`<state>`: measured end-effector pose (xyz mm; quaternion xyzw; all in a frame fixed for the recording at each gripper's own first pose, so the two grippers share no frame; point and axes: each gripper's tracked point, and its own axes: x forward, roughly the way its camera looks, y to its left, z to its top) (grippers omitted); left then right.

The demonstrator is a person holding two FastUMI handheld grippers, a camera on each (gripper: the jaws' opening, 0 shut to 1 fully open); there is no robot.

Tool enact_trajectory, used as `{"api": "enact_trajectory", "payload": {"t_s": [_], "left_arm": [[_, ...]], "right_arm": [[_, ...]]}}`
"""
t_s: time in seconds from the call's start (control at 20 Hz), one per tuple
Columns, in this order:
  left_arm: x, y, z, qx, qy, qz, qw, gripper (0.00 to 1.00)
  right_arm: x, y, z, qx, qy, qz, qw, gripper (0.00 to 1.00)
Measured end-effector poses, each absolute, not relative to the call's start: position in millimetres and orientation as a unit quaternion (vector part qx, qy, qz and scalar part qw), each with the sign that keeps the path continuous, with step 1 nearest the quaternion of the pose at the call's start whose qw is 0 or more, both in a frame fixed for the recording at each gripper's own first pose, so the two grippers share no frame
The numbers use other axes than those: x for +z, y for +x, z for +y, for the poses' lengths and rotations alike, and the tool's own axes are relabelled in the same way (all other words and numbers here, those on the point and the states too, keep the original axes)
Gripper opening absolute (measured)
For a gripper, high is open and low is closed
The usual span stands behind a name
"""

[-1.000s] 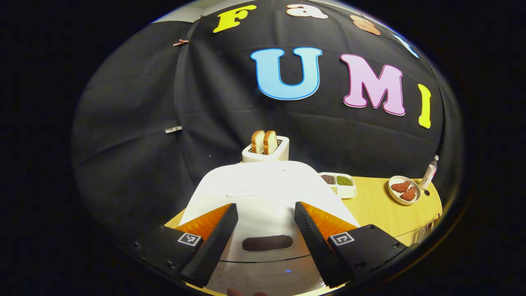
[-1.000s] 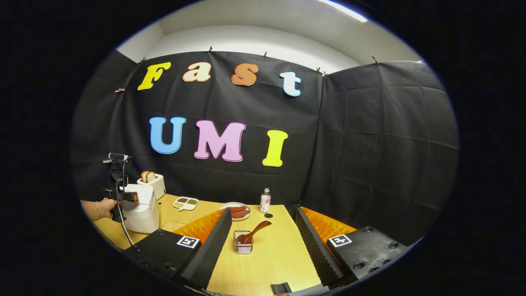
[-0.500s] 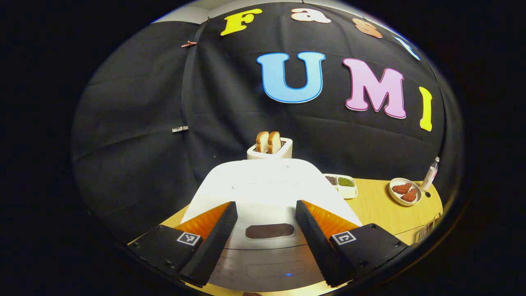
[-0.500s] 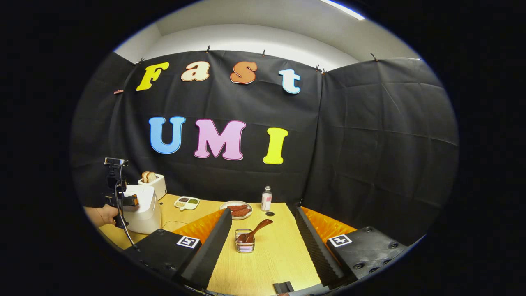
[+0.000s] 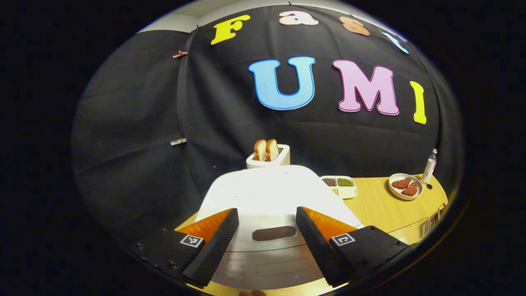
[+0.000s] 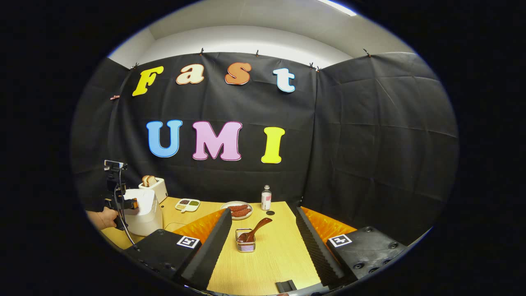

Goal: Close the left gripper, press the button to open the rice cooker; take a wooden spoon from the chopstick holder with the right hand, scoop a spoonful of rice and pour it into the rice cooker, then put the wooden spoon back into the chopstick holder.

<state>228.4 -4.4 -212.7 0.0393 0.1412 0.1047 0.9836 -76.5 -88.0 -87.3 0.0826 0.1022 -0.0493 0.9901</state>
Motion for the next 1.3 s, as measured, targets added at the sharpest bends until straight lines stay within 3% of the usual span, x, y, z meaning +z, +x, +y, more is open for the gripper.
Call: {"api": "enact_trajectory", "payload": {"t_s": [0.45,1.05,1.2,1.3], "left_arm": [[-112.4,158.7,-37.6,0.031,-0.015,0.047,0.998,0.96],[-33.4,45.1,5.0,0.031,-0.044,0.006,0.999,0.95],[-23.6,21.6,11.5,0.030,-0.037,0.002,0.999,0.95],[-17.3,7.7,16.4,0.033,-0.023,-0.002,0.999,0.95]], "right_arm": [[-70.3,-76.9,-83.1,-0.039,0.066,0.081,0.994,0.98],[-13.3,-55.3,-52.9,-0.002,0.022,-0.021,1.000,0.97],[-14.3,-45.7,-52.8,-0.015,0.027,-0.030,0.999,0.97],[-19.6,-44.9,-36.2,0.008,0.024,-0.023,0.999,0.97]]}}
